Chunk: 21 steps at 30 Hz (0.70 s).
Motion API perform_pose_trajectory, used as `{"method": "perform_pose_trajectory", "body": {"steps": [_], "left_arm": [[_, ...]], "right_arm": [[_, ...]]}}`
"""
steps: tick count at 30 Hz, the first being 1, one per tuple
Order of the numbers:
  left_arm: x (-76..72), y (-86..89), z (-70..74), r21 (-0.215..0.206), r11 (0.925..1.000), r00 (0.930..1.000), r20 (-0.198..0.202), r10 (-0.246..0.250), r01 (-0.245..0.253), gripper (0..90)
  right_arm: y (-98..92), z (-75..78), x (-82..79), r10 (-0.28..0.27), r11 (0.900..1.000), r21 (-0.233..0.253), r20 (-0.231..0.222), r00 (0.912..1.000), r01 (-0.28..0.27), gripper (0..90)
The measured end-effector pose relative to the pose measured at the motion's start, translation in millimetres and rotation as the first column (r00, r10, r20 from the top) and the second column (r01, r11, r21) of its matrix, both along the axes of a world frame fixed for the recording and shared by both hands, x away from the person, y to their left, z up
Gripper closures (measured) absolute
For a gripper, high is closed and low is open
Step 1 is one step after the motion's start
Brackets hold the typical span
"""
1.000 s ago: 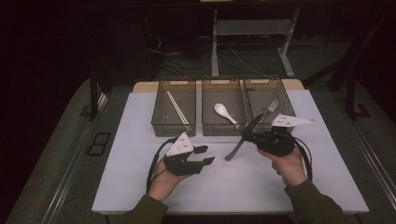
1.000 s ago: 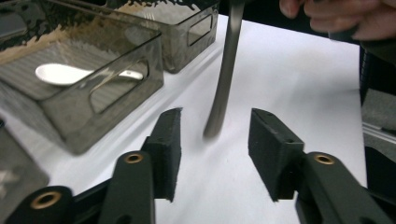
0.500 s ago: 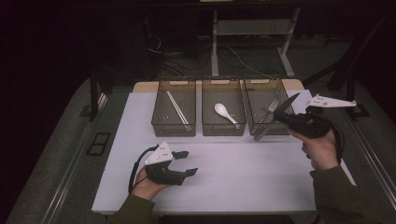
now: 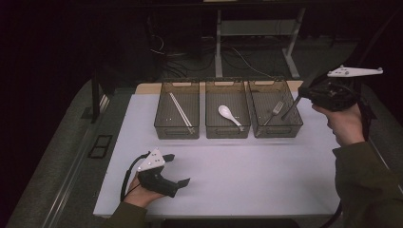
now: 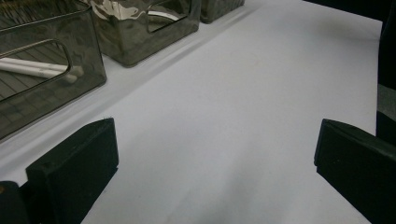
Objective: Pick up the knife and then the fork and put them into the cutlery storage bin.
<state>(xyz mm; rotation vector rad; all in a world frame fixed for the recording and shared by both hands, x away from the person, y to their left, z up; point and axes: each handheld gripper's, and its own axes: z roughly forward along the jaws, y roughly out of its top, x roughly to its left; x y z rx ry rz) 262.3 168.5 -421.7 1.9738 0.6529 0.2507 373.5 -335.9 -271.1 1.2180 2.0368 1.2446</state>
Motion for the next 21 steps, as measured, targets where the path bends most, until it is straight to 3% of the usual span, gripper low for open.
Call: {"method": "perform_pose_trajectory", "body": {"steps": [10, 16, 21], "left_arm": [[-1.2, -2.2, 0.4, 0.004, 0.9999, 0.9999, 0.002, -0.017, 0.017, 0.0], [-1.7, -3.4, 0.4, 0.018, 0.9995, 0.9997, 0.006, -0.024, 0.024, 0.0], [-1.6, -4.4, 0.3, 0.02, 0.9994, 0.9996, 0.007, -0.029, 0.028, 0.0]], "right_arm": [[-9.9, -22.8, 34.5, -0.076, 0.993, -0.102, -0.105, 0.9916, 0.066, 88.6], [-8.3, -37.2, 46.8, -0.086, 0.979, -0.196, -0.169, 0.9818, 0.052, 88.6], [-4.5, -48.6, 58.4, -0.085, 0.974, -0.224, -0.236, 0.9681, 0.031, 88.6]]}}
